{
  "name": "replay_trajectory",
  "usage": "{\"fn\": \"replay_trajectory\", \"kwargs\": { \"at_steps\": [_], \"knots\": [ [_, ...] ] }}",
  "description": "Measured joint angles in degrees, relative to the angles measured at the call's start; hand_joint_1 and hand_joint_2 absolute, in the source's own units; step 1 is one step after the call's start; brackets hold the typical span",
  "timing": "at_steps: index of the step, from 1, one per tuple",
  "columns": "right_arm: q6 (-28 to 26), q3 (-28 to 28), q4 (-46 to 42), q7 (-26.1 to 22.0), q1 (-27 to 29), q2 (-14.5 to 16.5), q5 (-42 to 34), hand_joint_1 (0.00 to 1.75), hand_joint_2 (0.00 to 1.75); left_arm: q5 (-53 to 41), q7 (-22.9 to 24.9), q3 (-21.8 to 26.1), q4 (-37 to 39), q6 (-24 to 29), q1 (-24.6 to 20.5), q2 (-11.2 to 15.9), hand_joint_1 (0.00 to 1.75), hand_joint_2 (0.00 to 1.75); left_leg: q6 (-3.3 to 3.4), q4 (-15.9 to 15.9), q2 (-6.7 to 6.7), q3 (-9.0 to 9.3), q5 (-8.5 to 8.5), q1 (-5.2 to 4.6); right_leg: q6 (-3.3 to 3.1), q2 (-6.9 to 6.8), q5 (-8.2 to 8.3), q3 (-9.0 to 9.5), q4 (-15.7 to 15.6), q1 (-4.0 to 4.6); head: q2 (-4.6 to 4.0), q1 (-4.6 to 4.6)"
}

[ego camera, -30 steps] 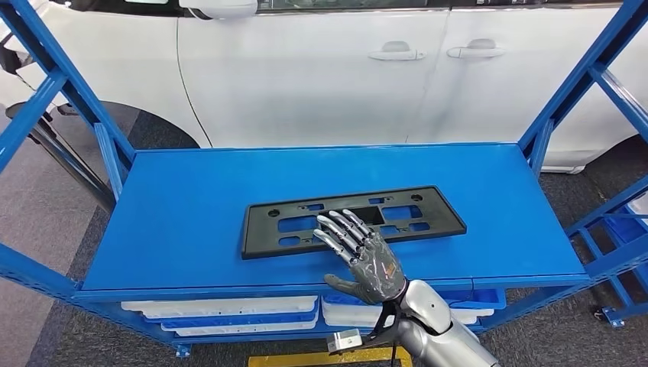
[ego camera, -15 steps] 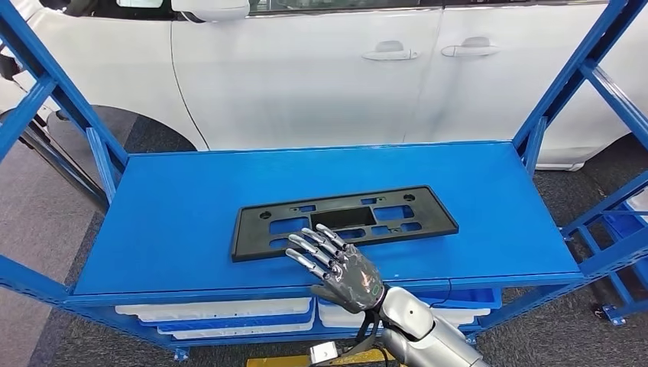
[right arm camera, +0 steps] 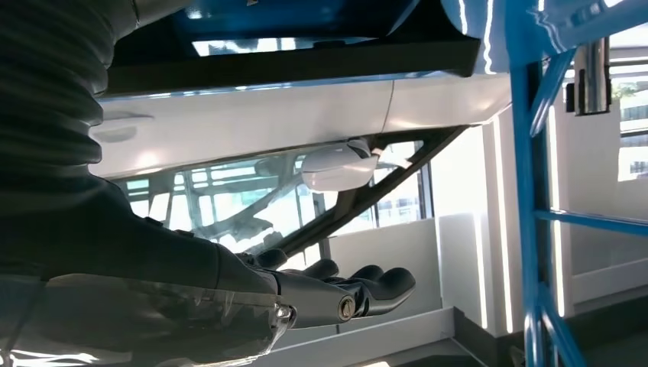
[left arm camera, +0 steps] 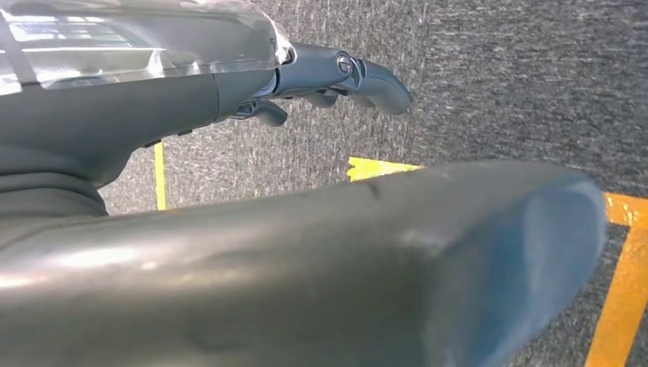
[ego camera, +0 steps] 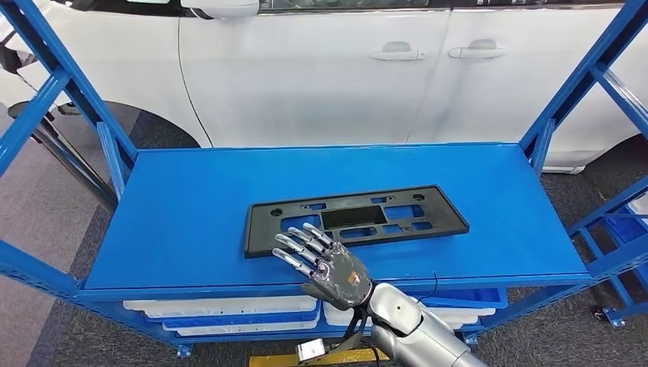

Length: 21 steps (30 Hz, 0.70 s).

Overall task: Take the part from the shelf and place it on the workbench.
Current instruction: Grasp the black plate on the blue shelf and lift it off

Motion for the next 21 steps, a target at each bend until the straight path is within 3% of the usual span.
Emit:
{"fn": "replay_trajectory", "kwargs": {
  "at_steps": [3, 5, 8, 9, 10, 11, 13, 15, 19, 21],
  "knots": [
    [0.0, 0.0, 0.3, 0.0, -0.2, 0.3, 0.0, 0.00, 1.75, 0.0, 0.0, 0.0, 0.0, -0.1, 0.0, -0.1, 0.00, 0.00, -0.96, -0.1, 0.04, -0.13, 0.00, 0.03, -0.59, -0.02, 0.31, 0.30, -1.3, 0.13, 0.00, -0.01],
    [0.0, 0.1, 0.4, 0.0, -0.3, 0.5, 0.0, 0.00, 1.75, 0.0, 0.0, 0.0, 0.0, -0.1, 0.0, 0.0, 0.00, 0.00, -1.49, 1.6, 0.08, -0.70, -1.27, 0.03, -1.27, -0.12, 0.65, 0.61, -1.9, -0.21, 0.00, -0.01],
    [0.0, 0.2, 0.7, 0.0, -0.4, 0.8, 0.0, 0.00, 1.75, 0.0, 0.0, 0.0, 0.0, -0.1, 0.0, 0.0, 0.00, 0.00, -2.16, 11.5, 0.11, -5.11, -6.43, 0.24, -1.74, -0.25, 0.80, 0.75, -2.2, -0.29, 0.00, -0.02],
    [0.0, 0.3, 0.9, 0.1, -0.4, 0.9, 0.0, 0.00, 1.75, 0.0, 0.0, 0.0, 0.0, -0.1, 0.1, 0.0, 0.00, 0.00, -2.36, 14.7, 0.12, -6.67, -7.56, 0.31, -1.75, -0.26, 0.79, 0.71, -2.1, -0.27, 0.00, -0.02],
    [-0.1, 0.4, 1.1, 0.3, -0.5, 1.0, 0.0, 0.00, 1.75, 0.0, 0.0, 0.0, 0.0, -0.1, 0.1, 0.0, 0.00, 0.00, -2.50, 16.2, 0.13, -7.41, -7.61, 0.35, -1.76, -0.26, 0.76, 0.68, -2.0, -0.26, 0.00, -0.02],
    [-0.1, 0.4, 1.5, 0.5, -0.5, 1.3, 0.0, 0.00, 1.75, 0.0, 0.0, 0.0, 0.0, -0.1, 0.2, 0.0, 0.00, 0.00, -2.58, 15.4, 0.13, -7.06, -6.55, 0.38, -1.73, -0.24, 0.70, 0.67, -1.9, -0.27, 0.00, -0.02],
    [-0.2, 0.4, 2.3, 0.9, -1.1, 2.1, -0.1, 0.00, 1.75, 0.0, 0.1, -0.1, 0.0, 0.0, 0.1, 0.0, 0.00, 0.00, -2.47, 7.9, 0.19, -3.55, -2.57, 0.45, -1.52, -0.13, 0.50, 0.70, -1.6, -0.28, 0.00, -0.02],
    [-0.2, 0.4, 3.6, 1.4, -2.4, 3.2, -0.1, 0.00, 1.75, 0.0, 0.2, -0.2, 0.0, 0.0, 0.0, 0.1, 0.00, 0.00, -1.92, 1.4, 0.20, -0.54, -0.29, 0.31, -1.04, 0.04, 0.31, 0.51, -1.2, -0.08, 0.00, -0.01],
    [-0.2, 0.3, 7.2, 3.3, -5.4, 5.5, 2.4, 0.00, 1.75, -0.1, 0.3, -0.5, 0.0, 0.0, -0.2, 0.0, 0.00, 0.00, -0.60, -0.1, 0.11, -0.14, 0.13, 0.30, 0.11, 0.10, 0.24, 0.19, -1.0, 0.06, 0.00, 0.00],
    [-0.2, 0.1, 9.7, 4.5, -6.8, 6.7, 4.9, 0.00, 1.75, -0.1, 0.4, -0.8, 0.0, 0.0, -0.2, 0.0, 0.00, 0.00, -0.01, -0.4, 0.19, -0.10, 0.43, 0.54, 0.64, 0.08, -1.86, -1.19, 2.2, -0.02, 0.00, 0.00]
  ]
}}
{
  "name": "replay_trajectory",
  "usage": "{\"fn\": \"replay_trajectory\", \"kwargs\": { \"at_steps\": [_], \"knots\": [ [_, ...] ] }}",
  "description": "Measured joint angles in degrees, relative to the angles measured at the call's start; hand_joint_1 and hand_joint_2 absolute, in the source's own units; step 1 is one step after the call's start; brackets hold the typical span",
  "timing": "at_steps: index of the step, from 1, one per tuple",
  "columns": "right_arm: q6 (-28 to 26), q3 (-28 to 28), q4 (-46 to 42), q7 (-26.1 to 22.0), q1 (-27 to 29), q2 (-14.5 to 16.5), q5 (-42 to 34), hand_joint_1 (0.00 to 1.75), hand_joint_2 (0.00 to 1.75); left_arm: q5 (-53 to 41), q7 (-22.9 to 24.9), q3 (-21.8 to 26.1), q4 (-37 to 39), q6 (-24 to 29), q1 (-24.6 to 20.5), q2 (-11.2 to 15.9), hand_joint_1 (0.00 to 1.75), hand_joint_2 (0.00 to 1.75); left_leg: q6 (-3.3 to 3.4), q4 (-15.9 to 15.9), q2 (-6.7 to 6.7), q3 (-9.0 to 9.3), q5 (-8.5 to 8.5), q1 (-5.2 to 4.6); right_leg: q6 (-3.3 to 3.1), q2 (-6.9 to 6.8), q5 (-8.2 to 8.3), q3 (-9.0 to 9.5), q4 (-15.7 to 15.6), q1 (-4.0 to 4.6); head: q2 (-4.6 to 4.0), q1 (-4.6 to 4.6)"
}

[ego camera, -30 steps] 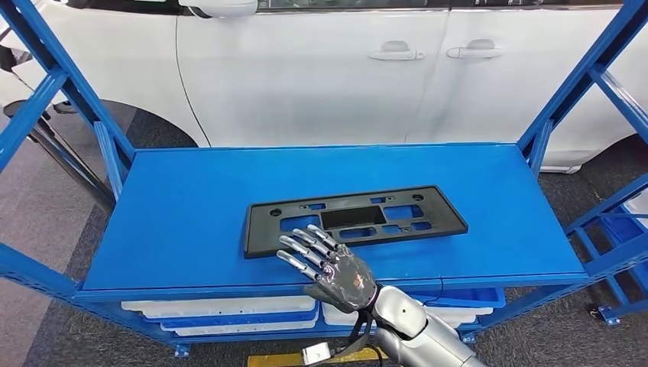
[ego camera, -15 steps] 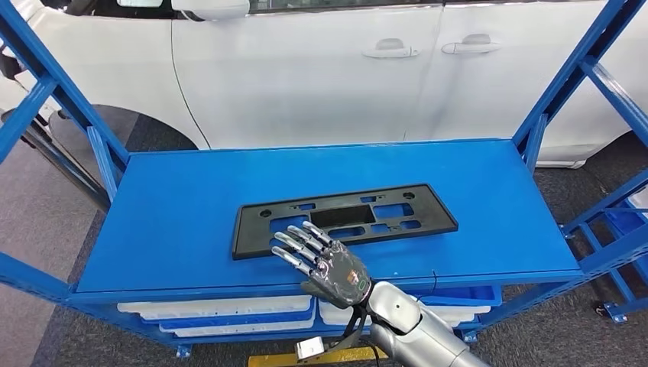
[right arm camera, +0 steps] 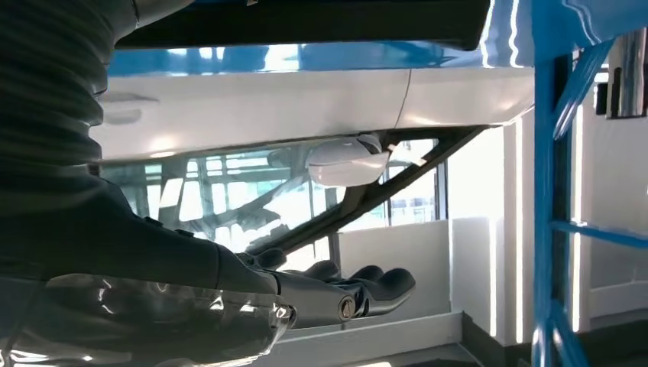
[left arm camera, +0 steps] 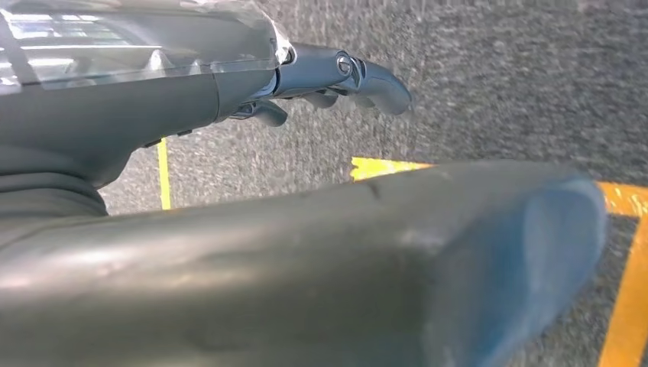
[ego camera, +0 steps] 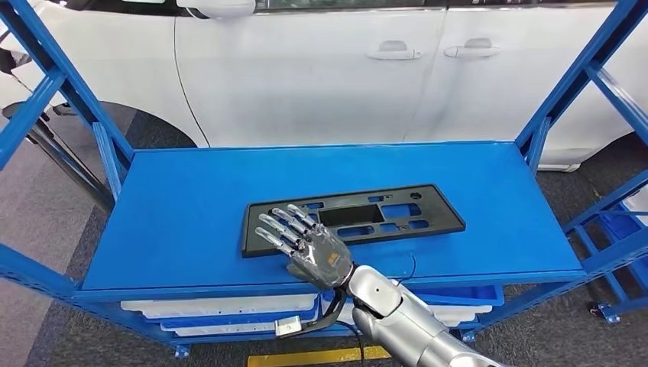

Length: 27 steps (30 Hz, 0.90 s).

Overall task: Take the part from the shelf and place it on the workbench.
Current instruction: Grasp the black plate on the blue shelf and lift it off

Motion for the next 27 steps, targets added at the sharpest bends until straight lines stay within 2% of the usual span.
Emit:
{"fn": "replay_trajectory", "kwargs": {
  "at_steps": [2, 3, 4, 5, 6, 8, 9, 10, 13, 15, 16, 18, 19, 20, 21, 23, 24, 25, 27],
  "knots": [
    [0.0, -0.2, 2.9, 1.5, -1.1, 1.1, 2.6, 0.00, 1.75, -0.1, 0.0, -0.3, 0.0, 0.0, 0.0, 0.0, 0.00, 0.00, 0.27, 0.0, 0.05, -0.14, 0.10, 0.01, 0.33, -0.03, -3.70, -3.43, 7.3, -0.23, 0.00, 0.01],
    [0.0, -0.3, 4.4, 2.1, -1.4, 1.6, 3.6, 0.00, 1.75, -0.1, 0.0, -0.4, 0.0, -0.1, 0.0, 0.0, 0.00, 0.00, 0.32, 0.0, 0.02, -0.20, 0.12, 0.00, 0.44, -0.03, -4.99, -5.19, 10.9, -0.34, 0.00, 0.01],
    [0.0, -0.3, 6.0, 2.7, -1.7, 2.0, 4.5, 0.00, 1.75, -0.1, 0.0, -0.5, 0.0, -0.1, 0.0, 0.0, 0.00, 0.00, 0.33, 0.0, -0.02, -0.23, 0.12, -0.02, 0.50, -0.03, -5.31, -6.27, 12.9, -0.40, 0.00, 0.01],
    [0.0, -0.3, 7.4, 3.3, -2.0, 2.4, 5.4, 0.00, 1.75, -0.1, 0.0, -0.6, 0.0, -0.1, 0.0, 0.0, 0.00, 0.00, 0.32, 0.0, -0.07, -0.22, 0.11, -0.02, 0.47, -0.03, -4.54, -6.30, 12.8, -0.44, 0.00, 0.01],
    [0.0, -0.4, 8.8, 3.9, -2.3, 2.8, 6.2, 0.00, 1.75, -0.1, 0.1, -0.7, 0.0, -0.1, 0.0, 0.0, 0.00, 0.00, 0.27, 0.0, -0.13, -0.16, 0.08, -0.03, 0.33, -0.03, -2.83, -5.25, 10.5, -0.45, 0.00, 0.01],
    [0.0, -0.7, 11.6, 5.5, -3.5, 3.6, 7.8, 0.00, 1.75, -0.1, 0.1, -0.9, 0.0, -0.2, 0.0, 0.0, 0.00, 0.00, 0.01, 0.2, -0.18, -0.09, -0.06, -0.11, -0.21, -0.03, 0.98, -1.43, 2.4, -0.32, 0.00, 0.01],
    [0.0, -0.9, 13.0, 6.4, -4.2, 4.0, 8.4, 0.00, 1.75, -0.1, 0.1, -1.1, 0.0, -0.3, 0.0, 0.0, 0.00, 0.00, -0.24, 0.3, -0.18, -0.14, -0.11, -0.19, -0.47, -0.03, 2.08, -0.03, -0.8, -0.17, 0.00, 0.01],
    [0.0, -1.1, 14.4, 7.3, -4.8, 4.3, 8.9, 0.00, 1.75, -0.1, 0.1, -1.3, 0.0, -0.4, -0.1, 0.0, 0.00, 0.00, -0.53, 0.3, -0.16, -0.22, -0.14, -0.26, -0.68, -0.02, 2.52, 0.72, -2.6, -0.01, 0.00, 0.00],
    [0.0, -2.1, 17.4, 8.8, -6.4, 5.0, 9.5, 0.00, 1.75, -0.1, 0.0, -1.8, 0.0, -0.4, -0.1, 0.0, 0.00, 0.00, -1.53, 0.3, -0.11, -0.27, -0.21, -0.20, -1.40, 0.01, 2.71, 0.89, -3.5, 0.09, 0.00, -0.01],
    [0.0, -2.8, 18.6, 9.1, -7.3, 5.4, 9.6, 0.00, 1.75, 0.0, 0.0, -1.9, 0.0, -0.4, -0.1, 0.1, 0.00, 0.00, -2.14, 2.5, -0.05, -1.11, -1.75, -0.07, -2.02, -0.05, 2.99, 1.25, -4.1, -0.16, 0.00, -0.01],
    [0.0, -3.1, 19.2, 9.1, -7.6, 5.5, 9.7, 0.00, 1.75, 0.0, 0.0, -1.9, 0.0, -0.4, -0.1, 0.2, 0.00, 0.00, -2.38, 5.3, -0.03, -2.39, -3.38, 0.01, -2.23, -0.12, 3.07, 1.40, -4.3, -0.26, 0.00, -0.02],
    [0.0, -3.6, 20.4, 9.1, -8.1, 5.7, 10.0, 0.00, 1.75, 0.1, 0.0, -2.0, 0.0, -0.4, -0.2, 0.3, 0.00, 0.00, -2.76, 13.2, -0.02, -6.12, -6.93, 0.06, -2.40, -0.21, 3.05, 1.40, -4.3, -0.20, 0.00, -0.02],
    [0.0, -3.7, 21.0, 9.1, -8.3, 5.7, 10.2, 0.00, 1.75, 0.2, 0.0, -2.0, 0.0, -0.4, -0.1, 0.3, 0.00, 0.00, -2.87, 16.0, -0.02, -7.54, -7.72, 0.08, -2.42, -0.22, 3.02, 1.38, -4.2, -0.18, 0.00, -0.02],
    [0.0, -3.9, 21.5, 9.3, -8.5, 5.8, 10.4, 0.00, 1.75, 0.3, 0.0, -2.0, 0.0, -0.4, -0.1, 0.3, 0.00, 0.00, -2.92, 16.7, -0.02, -7.91, -7.30, 0.10, -2.42, -0.19, 2.97, 1.39, -4.1, -0.18, 0.00, -0.02],
    [0.0, -4.0, 22.0, 9.8, -8.8, 6.0, 10.6, 0.00, 1.75, 0.3, 0.1, -2.0, 0.0, -0.4, -0.1, 0.3, 0.00, 0.00, -2.91, 15.0, -0.01, -7.12, -5.78, 0.12, -2.38, -0.14, 2.88, 1.43, -4.0, -0.20, 0.00, -0.02],
    [0.0, -4.4, 23.0, 11.4, -9.5, 6.2, 11.1, 0.00, 1.75, 0.5, 0.1, -2.0, 0.0, -0.3, -0.1, 0.4, 0.00, 0.00, -2.67, 7.1, 0.03, -3.30, -1.87, 0.15, -2.10, -0.05, 2.60, 1.55, -3.7, -0.22, 0.00, -0.02],
    [0.0, -4.7, 23.5, 12.5, -9.8, 6.3, 11.4, 0.01, 1.75, 0.6, 0.1, -1.9, 0.0, -0.3, -0.2, 0.5, 0.00, 0.00, -2.36, 3.6, 0.01, -1.69, -0.67, 0.06, -1.86, -0.02, 2.47, 1.50, -3.5, -0.13, 0.00, -0.01],
    [0.0, -5.0, 24.1, 13.5, -10.2, 6.3, 11.6, 0.24, 1.75, 0.6, 0.1, -2.0, 0.0, -0.3, -0.2, 0.5, 0.00, 0.00, -2.02, 1.5, -0.02, -0.74, -0.14, -0.04, -1.57, -0.01, 2.40, 1.41, -3.3, -0.04, 0.00, -0.01],
    [0.2, -5.6, 25.2, 15.0, -10.9, 6.3, 11.7, 1.11, 1.75, 0.7, 0.0, -2.0, 0.0, -0.3, -0.2, 0.4, 0.00, 0.00, -1.25, 0.7, -0.12, -0.51, -0.15, -0.26, -0.97, 0.00, 2.43, 1.24, -3.3, 0.13, 0.00, 0.00]
  ]
}}
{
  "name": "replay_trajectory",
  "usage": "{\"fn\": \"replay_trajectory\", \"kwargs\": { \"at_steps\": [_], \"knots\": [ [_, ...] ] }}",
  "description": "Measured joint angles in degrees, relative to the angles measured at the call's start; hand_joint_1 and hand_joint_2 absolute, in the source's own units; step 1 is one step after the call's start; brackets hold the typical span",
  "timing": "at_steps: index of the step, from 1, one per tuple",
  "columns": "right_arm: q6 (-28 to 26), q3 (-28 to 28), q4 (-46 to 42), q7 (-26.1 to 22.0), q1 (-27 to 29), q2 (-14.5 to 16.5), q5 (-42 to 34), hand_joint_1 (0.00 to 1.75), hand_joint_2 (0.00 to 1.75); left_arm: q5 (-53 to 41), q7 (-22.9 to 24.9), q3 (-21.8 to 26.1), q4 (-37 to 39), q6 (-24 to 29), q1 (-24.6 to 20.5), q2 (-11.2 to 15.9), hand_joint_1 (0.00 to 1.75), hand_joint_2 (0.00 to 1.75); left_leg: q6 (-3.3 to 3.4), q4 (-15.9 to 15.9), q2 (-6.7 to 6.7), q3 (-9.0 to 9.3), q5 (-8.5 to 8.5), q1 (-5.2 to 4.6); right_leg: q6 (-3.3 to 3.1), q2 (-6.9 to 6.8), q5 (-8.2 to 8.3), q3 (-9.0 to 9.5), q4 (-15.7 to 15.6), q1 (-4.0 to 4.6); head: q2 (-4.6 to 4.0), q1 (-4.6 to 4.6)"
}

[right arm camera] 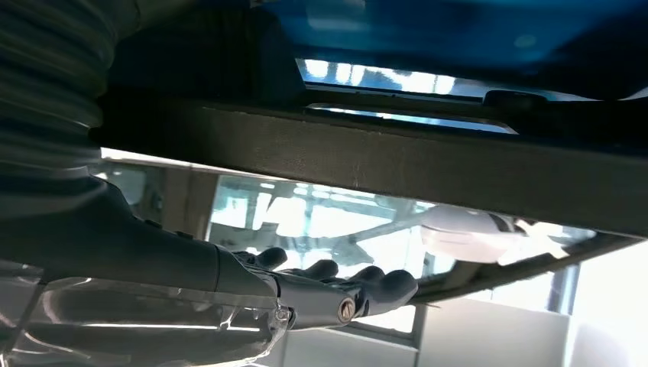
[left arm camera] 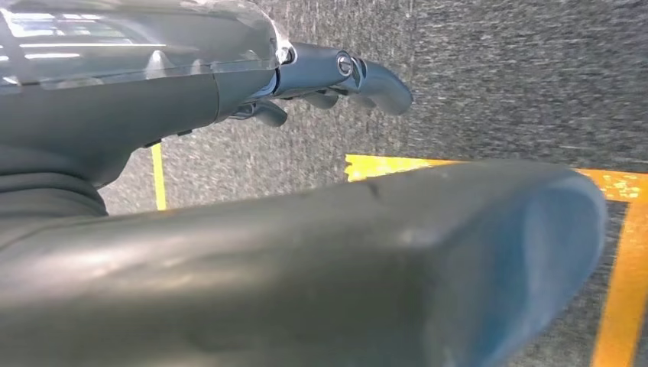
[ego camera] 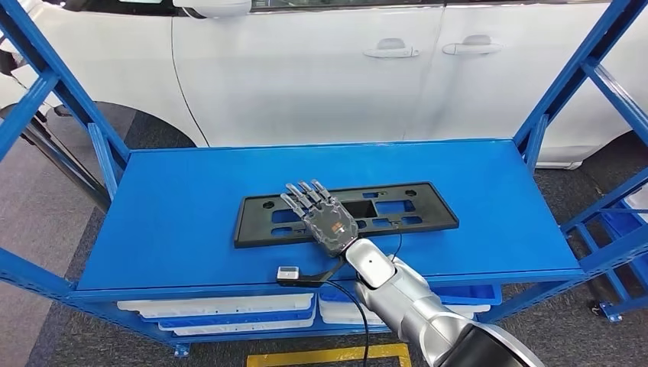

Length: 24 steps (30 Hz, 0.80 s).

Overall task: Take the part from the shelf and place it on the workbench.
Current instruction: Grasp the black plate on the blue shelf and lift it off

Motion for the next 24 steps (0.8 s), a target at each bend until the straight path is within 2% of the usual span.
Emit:
{"fn": "replay_trajectory", "kwargs": {
  "at_steps": [1, 2, 4, 6, 7, 8, 9, 11, 13, 15, 17, 18, 19, 21, 22, 23, 24],
  "knots": [
    [0.2, -0.4, 0.6, 0.4, -0.3, 0.0, -0.1, 1.54, 1.75, 0.0, 0.0, 0.0, 0.0, 0.0, 0.0, 0.0, 0.00, 0.00, 0.34, 0.0, 0.00, -0.03, 0.08, 0.07, 0.32, -0.01, -0.04, -0.03, 0.0, -0.02, 0.00, 0.00],
    [0.4, -0.8, 1.1, 0.5, -0.6, 0.0, -0.2, 1.75, 1.75, 0.1, 0.0, 0.0, 0.0, 0.0, 0.0, 0.0, 0.00, 0.00, 0.66, -0.1, 0.01, -0.01, 0.18, 0.15, 0.67, -0.01, -0.39, -0.18, 0.4, -0.08, 0.00, 0.00],
    [1.0, -1.5, 2.0, 0.6, -1.2, 0.0, -0.6, 1.75, 1.75, 0.2, 0.1, 0.0, 0.0, 0.0, 0.0, 0.0, 0.00, 0.00, 1.24, -0.4, 0.07, -0.04, 0.41, 0.32, 1.32, -0.02, -2.77, -1.90, 4.2, -0.26, 0.00, 0.01],
    [1.4, -2.0, 2.8, 0.6, -1.5, -0.1, -1.0, 1.75, 1.75, 0.3, 0.1, 0.0, 0.0, 0.1, 0.0, 0.0, 0.00, 0.00, 1.53, -0.3, 0.10, -0.21, 0.45, 0.27, 1.75, -0.03, -6.32, -5.48, 11.7, -0.43, 0.00, 0.01],
    [1.6, -2.2, 3.2, 0.6, -1.6, -0.2, -1.1, 1.75, 1.75, 0.3, 0.1, 0.0, 0.0, 0.1, 0.0, 0.0, 0.00, 0.00, 1.59, -0.3, 0.10, -0.25, 0.45, 0.25, 1.84, -0.03, -7.30, -7.07, 14.8, -0.49, 0.00, 0.01],
    [1.8, -2.3, 3.6, 0.6, -1.6, -0.2, -1.1, 1.75, 1.75, 0.4, 0.2, 0.0, 0.0, 0.1, 0.0, 0.0, 0.00, 0.00, 1.61, -0.3, 0.07, -0.27, 0.44, 0.23, 1.85, -0.03, -7.25, -7.87, 16.2, -0.53, 0.00, 0.01],
    [1.9, -2.4, 3.9, 0.6, -1.6, -0.3, -1.1, 1.75, 1.75, 0.4, 0.2, 0.0, 0.0, 0.1, 0.0, 0.0, 0.00, 0.00, 1.60, -0.3, 0.04, -0.26, 0.43, 0.22, 1.76, -0.03, -6.13, -7.61, 15.4, -0.54, 0.00, 0.01],
    [2.0, -2.6, 4.4, 0.6, -2.0, -0.3, -1.1, 1.75, 1.75, 0.4, 0.2, 0.0, 0.0, 0.1, 0.0, 0.0, 0.00, 0.00, 1.51, -0.2, -0.01, -0.17, 0.38, 0.16, 1.14, -0.03, -2.09, -4.43, 8.5, -0.42, 0.00, 0.01],
    [2.1, -2.7, 4.6, 0.6, -2.5, -0.3, -1.1, 1.75, 1.75, 0.4, 0.2, 0.0, 0.0, 0.1, -0.1, -0.2, 0.00, 0.00, 1.17, -0.1, -0.02, -0.23, 0.27, -0.07, 0.42, -0.07, 0.23, -1.39, 1.8, -0.10, 0.00, 0.01],
    [2.2, -2.7, 4.8, 0.5, -2.7, -0.3, -1.1, 1.75, 1.75, 0.4, 0.2, 0.0, 0.0, 0.1, -0.1, -0.3, 0.00, 0.00, 0.57, -0.1, -0.03, -0.32, 0.26, -0.10, 0.03, -0.09, 0.29, -0.74, 0.1, 0.23, 0.00, 0.01],
    [2.1, -2.8, 5.0, 0.6, -2.8, -0.4, -1.0, 1.75, 1.75, 0.3, 0.1, 0.0, 0.0, 0.1, -0.1, -0.2, 0.00, 0.00, -0.07, 0.0, -0.01, -0.29, 0.07, -0.02, -0.46, -0.10, 0.60, -0.51, -0.4, 0.04, 0.00, 0.00],
    [2.1, -2.8, 5.1, 0.6, -2.8, -0.4, -1.0, 1.75, 1.75, 0.2, 0.0, 0.0, 0.0, 0.0, -0.1, -0.2, 0.00, 0.00, -0.33, 0.9, 0.02, -0.60, -0.64, 0.00, -0.75, -0.14, 0.79, -0.31, -0.7, -0.13, 0.00, -0.01],
    [2.1, -2.9, 5.1, 0.6, -2.8, -0.4, -1.0, 1.75, 1.75, 0.1, -0.1, 0.0, 0.0, 0.0, -0.1, -0.1, 0.00, 0.00, -0.55, 2.9, 0.04, -1.40, -1.91, 0.02, -1.02, -0.19, 0.94, -0.10, -1.1, -0.33, 0.00, -0.02],
    [2.0, -2.9, 5.3, 0.7, -2.7, -0.4, -0.9, 1.75, 1.75, 0.0, -0.2, -0.1, 0.0, -0.2, -0.1, 0.0, 0.00, 0.00, -0.94, 9.9, 0.06, -4.57, -5.53, 0.20, -1.30, -0.27, 0.96, 0.02, -1.2, -0.38, 0.00, -0.02],
    [2.0, -2.9, 5.4, 0.8, -2.6, -0.4, -0.9, 1.75, 1.75, 0.0, -0.3, -0.1, 0.0, -0.3, 0.0, 0.0, 0.00, 0.00, -1.14, 13.4, 0.06, -6.23, -6.82, 0.29, -1.35, -0.27, 0.92, 0.01, -1.1, -0.37, 0.00, -0.02],
    [1.9, -2.9, 5.5, 0.8, -2.5, -0.4, -0.8, 1.75, 1.75, -0.1, -0.4, -0.1, 0.0, -0.5, 0.0, 0.0, 0.00, 0.00, -1.34, 15.5, 0.07, -7.24, -7.17, 0.40, -1.33, -0.26, 0.87, 0.02, -1.1, -0.38, 0.00, -0.02],
    [1.9, -2.9, 5.6, 0.9, -2.4, -0.5, -0.7, 1.75, 1.75, -0.2, -0.6, -0.1, 0.0, -0.7, 0.1, 0.0, 0.00, 0.00, -1.50, 15.4, 0.08, -7.22, -6.41, 0.54, -1.25, -0.23, 0.78, 0.04, -1.0, -0.43, 0.00, -0.02]
  ]
}}
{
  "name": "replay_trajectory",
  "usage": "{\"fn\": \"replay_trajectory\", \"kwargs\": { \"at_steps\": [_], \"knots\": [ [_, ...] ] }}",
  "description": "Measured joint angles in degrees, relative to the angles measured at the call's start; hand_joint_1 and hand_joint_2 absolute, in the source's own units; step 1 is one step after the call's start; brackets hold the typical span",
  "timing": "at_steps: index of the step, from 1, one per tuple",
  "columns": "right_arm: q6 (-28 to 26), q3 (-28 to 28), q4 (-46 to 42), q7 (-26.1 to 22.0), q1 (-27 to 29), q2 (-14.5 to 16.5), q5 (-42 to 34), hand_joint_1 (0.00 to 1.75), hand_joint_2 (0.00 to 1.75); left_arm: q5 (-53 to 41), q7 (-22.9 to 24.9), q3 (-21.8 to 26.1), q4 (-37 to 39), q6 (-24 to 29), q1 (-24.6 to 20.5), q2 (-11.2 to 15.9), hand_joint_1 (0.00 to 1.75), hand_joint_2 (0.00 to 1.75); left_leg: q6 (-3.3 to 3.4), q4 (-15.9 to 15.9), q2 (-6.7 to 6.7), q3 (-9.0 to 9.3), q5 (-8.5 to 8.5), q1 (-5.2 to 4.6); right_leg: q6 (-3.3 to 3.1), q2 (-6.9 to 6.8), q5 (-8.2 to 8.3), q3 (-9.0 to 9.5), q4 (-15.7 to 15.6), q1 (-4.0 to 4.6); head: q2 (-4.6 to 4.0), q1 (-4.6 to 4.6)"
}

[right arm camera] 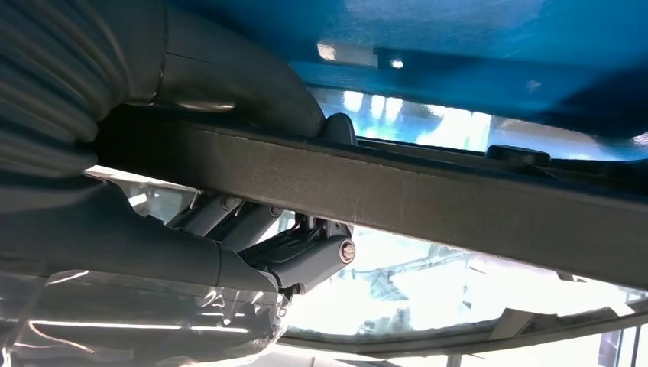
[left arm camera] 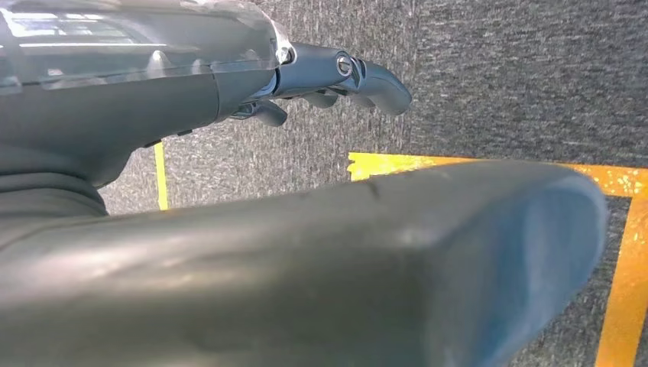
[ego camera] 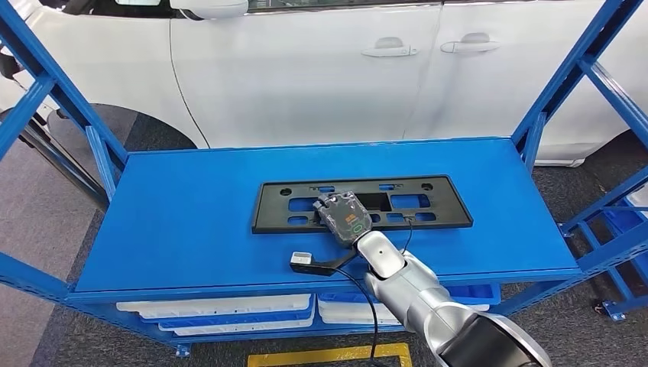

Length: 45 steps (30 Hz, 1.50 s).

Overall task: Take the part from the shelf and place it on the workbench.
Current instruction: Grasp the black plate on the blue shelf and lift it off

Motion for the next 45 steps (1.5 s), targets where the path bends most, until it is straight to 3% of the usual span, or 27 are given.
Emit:
{"fn": "replay_trajectory", "kwargs": {
  "at_steps": [2, 4, 6, 8, 10, 13, 14, 15, 16, 18, 20, 23, 25, 28, 29, 30, 31, 33, 35, 38, 39, 40, 42, 44, 45],
  "knots": [
    [-0.2, 0.0, 0.0, 0.0, 0.0, -0.1, 0.1, 1.75, 1.75, -0.2, -0.6, -0.1, 0.0, -0.4, 0.0, 0.1, 0.00, 0.00, -0.22, -6.5, 0.08, 3.10, 3.80, 0.34, 0.38, 0.10, -0.35, 0.07, 0.5, -0.15, 0.00, 0.00],
    [-0.5, -0.2, 0.0, 0.0, 0.0, -0.3, 0.1, 1.75, 1.75, -0.3, -1.4, -0.3, 0.0, -0.6, 0.0, 0.2, 0.00, 0.87, 0.04, -13.0, 0.06, 6.25, 6.02, 0.36, 1.02, 0.22, -0.79, -0.12, 1.2, -0.03, 0.00, 0.01],
    [-0.7, -0.4, 0.0, 0.0, 0.0, -0.4, 0.1, 1.75, 1.75, -0.3, -2.5, -0.4, 0.0, -0.9, 0.0, 0.2, 0.00, 1.75, 0.82, -14.6, -0.08, 6.93, 5.99, 0.12, 1.65, 0.33, -0.86, -0.34, 1.4, 0.16, 0.00, 0.02],
    [-0.9, -0.6, 0.0, 0.0, 0.0, -0.4, 0.1, 1.75, 1.75, -0.3, -3.8, -0.6, 0.0, -1.2, 0.0, 0.2, 0.00, 1.75, 1.64, -14.7, -0.10, 6.87, 6.23, 0.12, 2.26, 0.39, -0.90, -0.37, 1.5, 0.02, 0.00, 0.02],
    [-1.1, -1.0, 0.0, -0.1, 0.0, -0.5, 0.2, 1.75, 1.75, -0.2, -5.0, -0.8, 0.0, -1.4, -0.1, 0.2, 0.00, 1.75, 2.33, -14.9, -0.05, 6.84, 6.48, 0.19, 2.85, 0.36, -2.68, -1.53, 4.0, -0.15, 0.00, 0.02],
    [-1.6, -2.0, -0.7, -0.8, 0.5, -0.8, 0.1, 1.75, 1.75, 0.3, -6.4, -0.9, 0.0, -1.2, 0.0, 0.2, 0.00, 1.75, 2.83, -15.0, -0.02, 6.54, 6.59, 0.07, 3.28, 0.31, -7.97, -6.86, 15.0, -0.26, 0.00, 0.02],
    [-1.7, -2.5, -1.4, -1.2, 0.9, -1.0, 0.0, 1.75, 1.75, 0.6, -6.7, -0.9, 0.0, -1.1, 0.0, 0.2, 0.00, 1.75, 2.86, -15.0, -0.04, 6.49, 6.60, 0.01, 3.28, 0.31, -8.61, -8.19, 17.6, -0.27, 0.00, 0.02],
    [-1.8, -3.0, -2.2, -1.6, 1.1, -1.1, -0.1, 1.75, 1.75, 0.9, -6.9, -0.9, 0.0, -1.1, 0.0, 0.2, 0.00, 1.75, 2.87, -14.9, -0.07, 6.48, 6.61, -0.04, 3.18, 0.31, -8.10, -8.49, 18.1, -0.26, 0.00, 0.02],
    [-1.8, -3.5, -3.1, -1.9, 1.3, -1.3, -0.3, 1.75, 1.75, 1.2, -7.1, -0.9, 0.0, -1.1, 0.0, 0.2, 0.00, 1.75, 2.85, -14.9, -0.10, 6.53, 6.60, -0.07, 2.98, 0.31, -6.55, -7.64, 16.1, -0.24, 0.00, 0.02],
    [-1.9, -5.1, -7.3, -3.4, 2.4, -1.7, -1.3, 1.75, 1.75, 2.3, -8.1, -0.7, 0.0, -1.3, 0.0, 0.2, 0.00, 1.75, 2.74, -14.9, -0.15, 6.64, 6.55, -0.17, 2.23, 0.34, -2.59, -3.80, 8.1, -0.02, 0.00, 0.02],
    [-2.0, -8.1, -15.7, -7.8, 4.7, -2.4, -4.7, 1.75, 1.75, 3.9, -9.3, 0.0, 0.0, -1.8, 0.0, 0.1, 0.00, 1.75, 2.33, -14.9, -0.19, 6.57, 6.49, -0.32, 1.65, 0.29, -0.76, -1.24, 2.4, 0.33, 0.00, 0.02],
    [-2.2, -13.3, -27.6, -15.2, 7.8, -2.8, -11.9, 1.75, 1.75, 5.3, -9.9, 1.0, 0.0, -2.6, 0.2, 0.0, 0.00, 1.75, 1.38, -15.0, -0.17, 6.59, 6.43, -0.32, 1.11, 0.20, -0.60, -0.86, 1.2, 0.39, 0.00, 0.02],
    [-2.2, -15.7, -32.8, -16.5, 9.0, -3.0, -13.9, 1.75, 1.75, 5.6, -10.0, 1.5, 0.0, -2.7, 0.2, 0.0, 0.00, 1.75, 0.92, -13.4, -0.09, 6.04, 5.06, -0.31, 0.49, 0.04, -0.30, -0.40, 0.5, 0.04, 0.00, 0.02],
    [-2.2, -17.4, -37.3, -16.8, 10.4, -3.3, -14.4, 1.75, 1.75, 5.7, -10.1, 1.9, 0.0, -2.7, 0.3, 0.0, 0.00, 1.75, 0.41, -3.2, -0.02, 1.62, -0.15, -0.17, -0.01, -0.09, -0.22, -0.17, 0.2, -0.02, 0.00, 0.01],
    [-2.2, -17.8, -38.3, -16.9, 10.9, -3.3, -14.6, 1.75, 1.75, 5.7, -10.1, 2.0, 0.0, -2.7, 0.4, 0.0, 0.00, 1.75, 0.27, -0.2, -0.02, 0.22, -1.13, -0.13, -0.03, -0.07, -0.26, -0.18, 0.2, 0.02, 0.00, 0.01],
    [-2.2, -18.1, -39.1, -17.5, 11.5, -3.4, -15.2, 1.75, 1.75, 5.8, -10.1, 2.0, 0.0, -2.9, 0.4, 0.0, 0.00, 1.75, 0.17, 1.0, -0.02, -0.34, -1.00, -0.10, -0.01, -0.03, -0.30, -0.16, 0.3, 0.04, 0.00, 0.01],
    [-2.2, -18.4, -40.0, -19.1, 12.0, -3.4, -16.9, 1.75, 1.75, 6.0, -10.1, 2.1, 0.0, -3.2, 0.4, 0.0, 0.00, 1.75, 0.15, -0.5, -0.01, 0.32, 0.33, -0.08, 0.06, 0.01, -0.37, -0.10, 0.4, 0.04, 0.00, 0.01],
    [-0.9, -19.1, -43.3, -25.4, 13.3, -3.6, -26.5, 1.75, 1.75, 6.8, -10.2, 2.5, 0.0, -4.1, 0.4, 0.0, 0.00, 1.75, 0.31, -8.2, 0.02, 4.00, 4.21, -0.04, 0.39, 0.08, -0.70, 0.02, 0.7, 0.01, 0.00, 0.02],
    [4.7, -19.1, -51.1, -31.5, 15.1, -5.0, -45.1, 1.75, 1.75, 8.0, -10.5, 3.2, 0.0, -5.2, 0.4, 0.0, 0.00, 1.75, 0.87, -13.9, -0.08, 6.62, 6.02, -0.25, 0.93, 0.00, -1.06, -0.22, 1.3, 0.17, 0.00, 0.02],
    [20.0, -18.1, -67.2, -34.7, 17.1, -8.1, -78.1, 1.75, 1.75, 9.4, -11.3, 4.4, 0.0, -6.4, 0.7, 0.0, 0.00, 1.75, 1.85, -14.7, -0.21, 6.75, 5.92, -0.47, 1.78, -0.09, -1.25, -0.66, 1.6, 0.28, 0.00, 0.01],
    [26.0, -18.2, -71.9, -35.0, 17.8, -8.6, -86.0, 1.75, 1.75, 9.7, -11.8, 4.7, 0.0, -6.5, 0.9, 0.0, 0.00, 1.75, 2.17, -14.9, -0.17, 6.82, 5.98, -0.40, 2.07, -0.03, -1.60, -0.78, 1.9, 0.21, 0.00, 0.01],
    [32.7, -18.5, -76.3, -35.2, 18.6, -8.7, -91.2, 1.75, 1.75, 9.9, -12.4, 5.0, 0.1, -6.5, 1.0, 0.0, 0.00, 1.75, 2.53, -15.1, -0.10, 6.94, 6.05, -0.30, 2.35, 0.04, -2.48, -1.26, 3.1, 0.13, 0.00, 0.02],
    [44.7, -18.7, -83.0, -35.4, 20.6, -8.7, -96.1, 1.75, 1.75, 10.3, -13.9, 5.6, 0.1, -6.6, 0.9, -0.1, 0.00, 1.75, 3.01, -15.4, -0.01, 7.16, 6.12, -0.16, 2.87, 0.12, -5.74, -3.82, 8.9, -0.09, 0.00, 0.02],
    [53.0, -18.3, -86.6, -35.5, 22.8, -8.5, -98.0, 1.75, 1.75, 10.3, -14.7, 6.0, 0.1, -6.5, 0.8, -0.1, 0.00, 1.75, 3.16, -15.4, -0.05, 7.24, 6.11, -0.15, 3.20, 0.12, -8.66, -7.30, 16.2, -0.35, 0.00, 0.02],
    [55.9, -18.0, -87.5, -35.5, 24.1, -8.3, -98.8, 1.75, 1.75, 10.3, -14.8, 6.1, 0.1, -6.4, 0.8, -0.1, 0.00, 1.75, 3.17, -15.3, -0.08, 7.28, 6.12, -0.15, 3.27, 0.12, -8.81, -8.15, 17.8, -0.46, 0.00, 0.02]
  ]
}}
